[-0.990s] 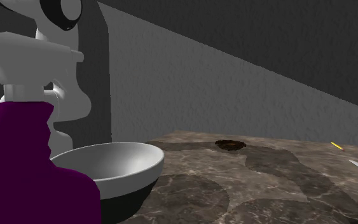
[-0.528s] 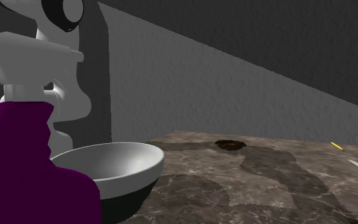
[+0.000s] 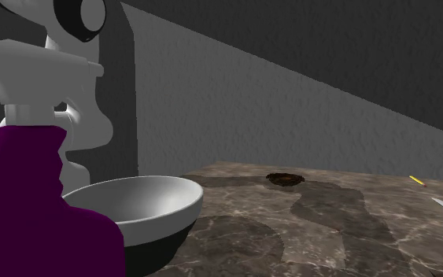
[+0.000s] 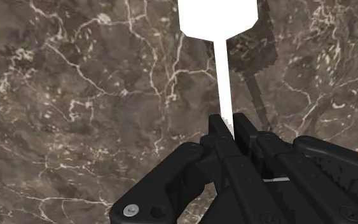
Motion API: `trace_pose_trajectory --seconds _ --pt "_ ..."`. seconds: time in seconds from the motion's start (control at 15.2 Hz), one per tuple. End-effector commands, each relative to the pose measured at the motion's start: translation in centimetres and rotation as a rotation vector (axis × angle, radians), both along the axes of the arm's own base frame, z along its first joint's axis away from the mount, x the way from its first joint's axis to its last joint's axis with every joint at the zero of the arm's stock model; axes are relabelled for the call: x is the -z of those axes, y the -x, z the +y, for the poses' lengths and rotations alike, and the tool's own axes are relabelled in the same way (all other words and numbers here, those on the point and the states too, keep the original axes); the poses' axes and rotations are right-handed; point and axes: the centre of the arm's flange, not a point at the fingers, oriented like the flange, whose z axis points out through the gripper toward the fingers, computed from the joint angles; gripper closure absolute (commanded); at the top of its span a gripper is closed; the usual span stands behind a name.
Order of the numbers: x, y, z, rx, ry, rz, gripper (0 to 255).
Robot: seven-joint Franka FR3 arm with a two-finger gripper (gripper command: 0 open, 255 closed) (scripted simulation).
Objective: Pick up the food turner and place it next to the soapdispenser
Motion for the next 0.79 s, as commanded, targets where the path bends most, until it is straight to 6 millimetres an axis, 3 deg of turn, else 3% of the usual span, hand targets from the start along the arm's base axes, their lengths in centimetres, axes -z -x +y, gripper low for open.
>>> trace_pose_trajectory --seconds 0.0,0.59,0.73 --pt "1.1 0.1 0.0 0.000 0.000 0.000 255" --pt "5.9 0.1 0.0 0.000 0.000 0.000 255" --pt "5.9 0.1 0.0 0.000 0.000 0.000 255"
